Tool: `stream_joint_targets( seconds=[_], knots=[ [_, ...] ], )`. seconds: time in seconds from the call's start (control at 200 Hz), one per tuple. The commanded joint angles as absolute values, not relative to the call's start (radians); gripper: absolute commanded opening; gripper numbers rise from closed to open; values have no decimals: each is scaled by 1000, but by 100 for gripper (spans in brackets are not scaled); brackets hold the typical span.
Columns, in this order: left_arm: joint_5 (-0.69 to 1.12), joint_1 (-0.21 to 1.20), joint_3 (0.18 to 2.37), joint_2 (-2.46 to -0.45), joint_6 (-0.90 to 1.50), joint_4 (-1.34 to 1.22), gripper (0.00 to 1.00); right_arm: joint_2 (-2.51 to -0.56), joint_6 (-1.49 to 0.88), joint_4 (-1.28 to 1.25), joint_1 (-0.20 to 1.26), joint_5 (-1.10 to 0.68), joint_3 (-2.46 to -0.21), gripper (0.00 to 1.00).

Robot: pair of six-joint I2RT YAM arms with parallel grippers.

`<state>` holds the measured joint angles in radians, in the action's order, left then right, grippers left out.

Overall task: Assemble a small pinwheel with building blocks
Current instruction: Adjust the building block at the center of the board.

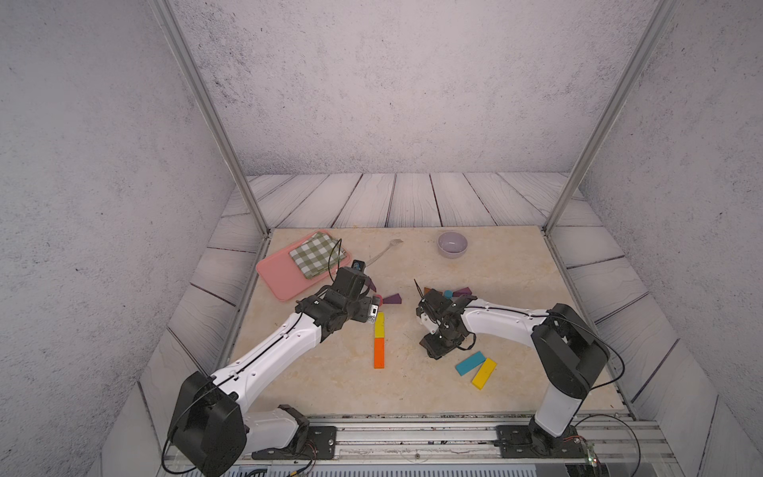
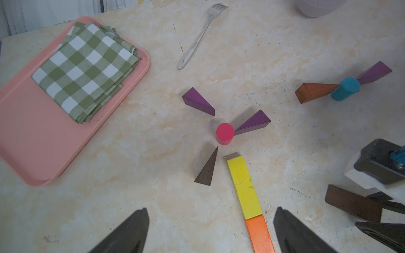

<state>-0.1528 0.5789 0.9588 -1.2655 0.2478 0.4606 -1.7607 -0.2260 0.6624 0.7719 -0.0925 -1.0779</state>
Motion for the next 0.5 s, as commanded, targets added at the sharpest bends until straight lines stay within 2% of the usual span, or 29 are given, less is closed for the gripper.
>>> stream_joint_targets(
  seconds=[0.0,0.1,0.23,0.33,0.41,0.49],
  knots=[
    [-139,574,944,-1238,252,446,96,-1758,-209,669,773,-61,-1092,38],
    [-107,575,942,-1229,267,439,96,-1733,-198,639,773,-77,-1089,30],
    [-99,574,942,-1222,277,438,96,-1713,-232,626,767,-110,-1102,26],
    [-110,575,939,-1211,316,426,96,-1681,-379,550,726,-218,-1088,25],
    [-80,575,928,-1204,338,401,96,-1656,-564,368,687,-406,-1024,26],
    [-79,575,926,-1203,346,394,96,-1652,-722,215,686,-484,-977,26]
  ],
)
